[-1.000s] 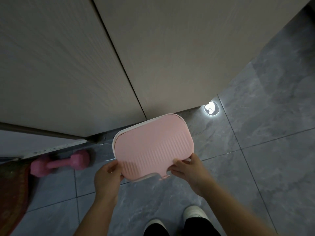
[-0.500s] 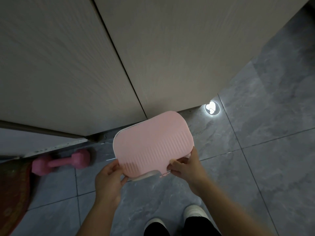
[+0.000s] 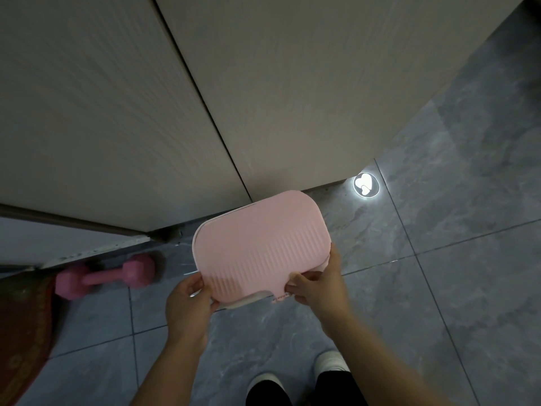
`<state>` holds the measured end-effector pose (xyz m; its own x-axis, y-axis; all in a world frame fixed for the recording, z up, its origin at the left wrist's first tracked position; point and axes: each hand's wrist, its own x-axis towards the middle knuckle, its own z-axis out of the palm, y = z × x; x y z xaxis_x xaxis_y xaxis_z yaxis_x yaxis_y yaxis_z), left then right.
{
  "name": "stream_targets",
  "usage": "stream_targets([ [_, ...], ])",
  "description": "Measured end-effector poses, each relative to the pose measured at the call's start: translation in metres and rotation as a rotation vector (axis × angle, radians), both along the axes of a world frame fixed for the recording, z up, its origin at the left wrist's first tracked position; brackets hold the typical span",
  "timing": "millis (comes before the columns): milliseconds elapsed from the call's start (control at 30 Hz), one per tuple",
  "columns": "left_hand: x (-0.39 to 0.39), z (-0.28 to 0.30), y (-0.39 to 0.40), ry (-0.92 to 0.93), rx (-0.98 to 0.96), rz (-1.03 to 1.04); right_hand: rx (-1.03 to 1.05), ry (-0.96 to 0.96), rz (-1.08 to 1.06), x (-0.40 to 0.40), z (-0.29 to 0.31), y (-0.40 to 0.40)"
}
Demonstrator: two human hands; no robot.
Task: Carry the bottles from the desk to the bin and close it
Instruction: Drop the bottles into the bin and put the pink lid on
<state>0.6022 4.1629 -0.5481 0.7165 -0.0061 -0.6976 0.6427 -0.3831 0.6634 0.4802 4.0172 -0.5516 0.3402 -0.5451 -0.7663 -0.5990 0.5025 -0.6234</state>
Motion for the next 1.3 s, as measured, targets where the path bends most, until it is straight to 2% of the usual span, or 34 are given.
stream_targets([
  [167,-0.002,0.003,0.002,-0.029,0.03,-0.024,0.046,0.012,-0.019,-0.004,0.0,0.006],
  [300,-0.001,0.004,0.001,-0.046,0.029,-0.012,-0.016,-0.002,-0.026,-0.002,0.001,0.005],
  [667,0.002,0.0,0.004,-0.041,0.06,0.004,-0.132,0.137,0.13,0.007,-0.008,0.0],
  [967,0.006,-0.003,0.001,-0.077,0.093,-0.053,-0.229,0.246,0.325,0.009,-0.006,-0.007],
  [1300,0.005,-0.005,0.004,-0.128,0.167,-0.158,-0.258,0.285,0.426,0.015,-0.003,0.0],
])
